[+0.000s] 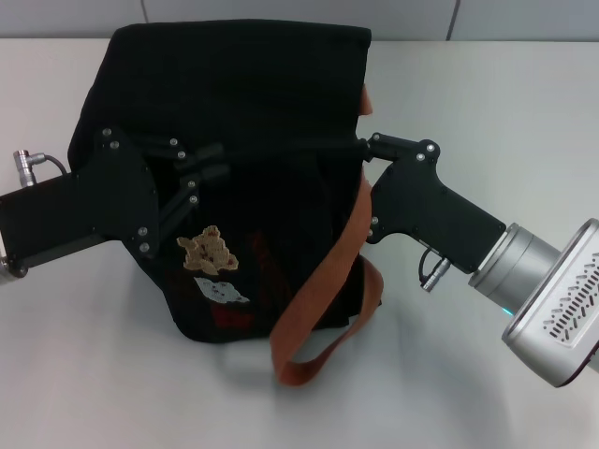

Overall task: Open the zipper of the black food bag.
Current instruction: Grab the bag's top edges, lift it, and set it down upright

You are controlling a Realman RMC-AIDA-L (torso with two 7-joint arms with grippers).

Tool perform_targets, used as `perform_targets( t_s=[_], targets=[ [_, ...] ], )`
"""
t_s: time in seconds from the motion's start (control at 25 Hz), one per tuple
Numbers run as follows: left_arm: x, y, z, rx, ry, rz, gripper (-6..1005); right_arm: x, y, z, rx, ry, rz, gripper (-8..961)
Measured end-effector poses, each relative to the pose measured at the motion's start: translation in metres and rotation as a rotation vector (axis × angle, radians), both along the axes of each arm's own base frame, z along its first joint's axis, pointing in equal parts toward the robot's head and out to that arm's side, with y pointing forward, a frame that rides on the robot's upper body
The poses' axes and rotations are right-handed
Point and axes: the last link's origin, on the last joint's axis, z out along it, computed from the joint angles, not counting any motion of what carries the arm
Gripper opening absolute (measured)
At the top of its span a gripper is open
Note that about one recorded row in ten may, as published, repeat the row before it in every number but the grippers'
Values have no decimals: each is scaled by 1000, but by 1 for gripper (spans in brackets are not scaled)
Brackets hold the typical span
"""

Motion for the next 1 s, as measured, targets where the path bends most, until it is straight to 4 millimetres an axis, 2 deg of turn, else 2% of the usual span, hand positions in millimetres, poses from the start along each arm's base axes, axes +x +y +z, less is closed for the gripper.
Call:
perform_targets(
  t_s=[0.36,0.56,0.68,1.0],
  targets=[
    [1,1,0,0,1,-1,73,-2,-1,-3,-12,0,-1,235],
    [1,1,0,0,2,-1,73,-2,-2,-3,-14,4,-2,152],
    [1,1,0,1,1,-2,73,-2,-3,-3,-13,7,-7,-3],
    [-6,1,6,58,-47,53,73,2,-6,-3,-12,9,-21,-1]
  ],
)
